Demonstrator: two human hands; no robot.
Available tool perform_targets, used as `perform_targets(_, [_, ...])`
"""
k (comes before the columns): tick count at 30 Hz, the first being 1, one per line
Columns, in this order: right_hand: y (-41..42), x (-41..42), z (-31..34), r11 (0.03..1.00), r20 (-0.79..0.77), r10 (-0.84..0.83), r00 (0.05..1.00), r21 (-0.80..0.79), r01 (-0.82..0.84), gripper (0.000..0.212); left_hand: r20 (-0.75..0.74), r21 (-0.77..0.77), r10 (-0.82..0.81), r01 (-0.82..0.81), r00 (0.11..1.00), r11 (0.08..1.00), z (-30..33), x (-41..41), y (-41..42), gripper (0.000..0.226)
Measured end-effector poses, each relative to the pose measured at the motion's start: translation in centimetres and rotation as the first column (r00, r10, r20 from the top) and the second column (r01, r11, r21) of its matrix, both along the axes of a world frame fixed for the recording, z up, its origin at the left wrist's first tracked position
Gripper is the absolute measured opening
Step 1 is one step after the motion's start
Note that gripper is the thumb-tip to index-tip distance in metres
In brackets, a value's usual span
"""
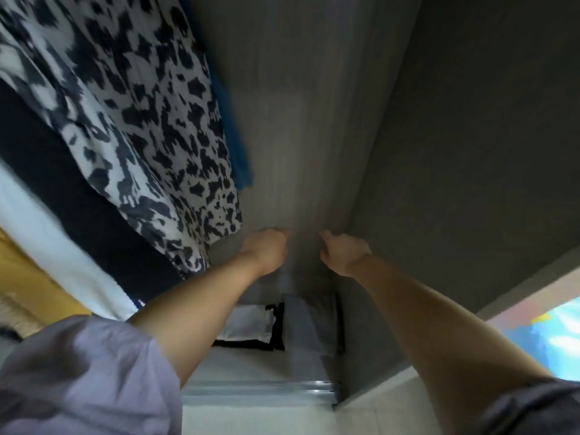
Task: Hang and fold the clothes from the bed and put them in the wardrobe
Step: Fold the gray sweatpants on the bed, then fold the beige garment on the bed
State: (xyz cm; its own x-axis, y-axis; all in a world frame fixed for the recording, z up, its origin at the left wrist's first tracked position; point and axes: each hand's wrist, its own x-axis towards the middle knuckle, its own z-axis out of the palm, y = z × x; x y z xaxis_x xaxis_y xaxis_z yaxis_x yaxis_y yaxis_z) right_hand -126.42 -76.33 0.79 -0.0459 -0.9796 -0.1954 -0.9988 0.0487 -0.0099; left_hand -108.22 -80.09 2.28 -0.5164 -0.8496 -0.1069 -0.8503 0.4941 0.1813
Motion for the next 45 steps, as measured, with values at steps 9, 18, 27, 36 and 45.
perform_targets(9, [7.4,5.3,2.7,0.957,0.020,-0.274,0.962,-0.093,0.275,0.037,0.047,-0.113,-0.280,0.284,0.959,0.952,2.5,4.9,2.3,0.039])
perform_targets(18, [23.0,6.8,2.3,0.806,-0.034,-0.592,0.806,-0.056,0.589,0.030,0.044,-0.149,-0.647,0.645,0.761,0.749,2.1,-0.5,12.3,0.034])
perform_targets(27, [46.6,0.9,3.4,0.465,-0.045,-0.885,0.464,-0.015,0.885,0.030,0.071,-0.118,-0.913,0.913,0.401,0.392,2.4,-13.3,31.2,0.027])
perform_targets(36, [70.4,-5.6,2.9,0.138,-0.108,-0.983,0.147,0.082,0.987,0.024,-0.008,-0.090,-0.989,0.985,0.150,0.150,1.2,-25.1,53.2,0.025])
perform_targets(45, [82.5,-12.0,0.5,0.021,-0.111,-0.993,0.037,0.148,0.989,0.022,0.036,-0.013,-0.998,0.999,0.046,0.046,-0.4,-33.7,64.5,0.025])
